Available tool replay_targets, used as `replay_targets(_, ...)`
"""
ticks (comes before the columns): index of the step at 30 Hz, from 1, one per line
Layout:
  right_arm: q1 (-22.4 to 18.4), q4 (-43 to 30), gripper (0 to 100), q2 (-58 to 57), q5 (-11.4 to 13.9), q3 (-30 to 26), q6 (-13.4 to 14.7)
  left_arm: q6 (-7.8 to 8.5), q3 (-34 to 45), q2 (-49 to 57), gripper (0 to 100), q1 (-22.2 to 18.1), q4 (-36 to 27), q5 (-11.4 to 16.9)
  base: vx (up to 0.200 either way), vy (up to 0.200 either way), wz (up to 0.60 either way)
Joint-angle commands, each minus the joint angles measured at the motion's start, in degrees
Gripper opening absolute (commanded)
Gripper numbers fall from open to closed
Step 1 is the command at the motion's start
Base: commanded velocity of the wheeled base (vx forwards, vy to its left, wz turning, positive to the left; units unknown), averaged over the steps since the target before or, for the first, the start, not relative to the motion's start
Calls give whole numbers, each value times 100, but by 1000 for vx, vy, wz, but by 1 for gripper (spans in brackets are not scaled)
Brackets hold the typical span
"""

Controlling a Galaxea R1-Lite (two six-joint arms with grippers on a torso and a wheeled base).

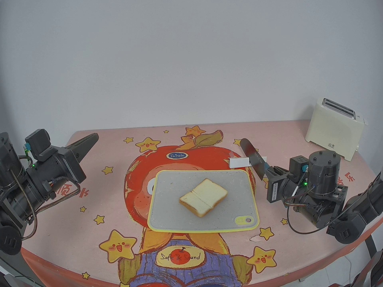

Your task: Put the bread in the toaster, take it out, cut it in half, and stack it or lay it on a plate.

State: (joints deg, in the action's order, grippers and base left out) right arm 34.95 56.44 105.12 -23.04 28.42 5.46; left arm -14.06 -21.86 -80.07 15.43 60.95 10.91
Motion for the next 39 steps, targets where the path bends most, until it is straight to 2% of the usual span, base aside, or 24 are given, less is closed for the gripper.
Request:
replay_targets(1, -15, -2, 0, 0, 1, -29, -1, -1, 6, -9, 0, 4, 4, -1, 0, 0, 0)
replay_targets(19, -6, -28, 0, 26, 1, -99, -10, -1, 68, -9, 0, 12, 4, 16, 0, 0, 0)
replay_targets(20, 3, -28, 100, 26, 1, -108, -1, -1, 68, -9, 0, 12, 4, 16, 0, 0, 0)
replay_targets(39, 12, 25, 100, 17, 10, -117, -10, 8, 76, -9, 0, 12, 4, 16, 0, 0, 0)
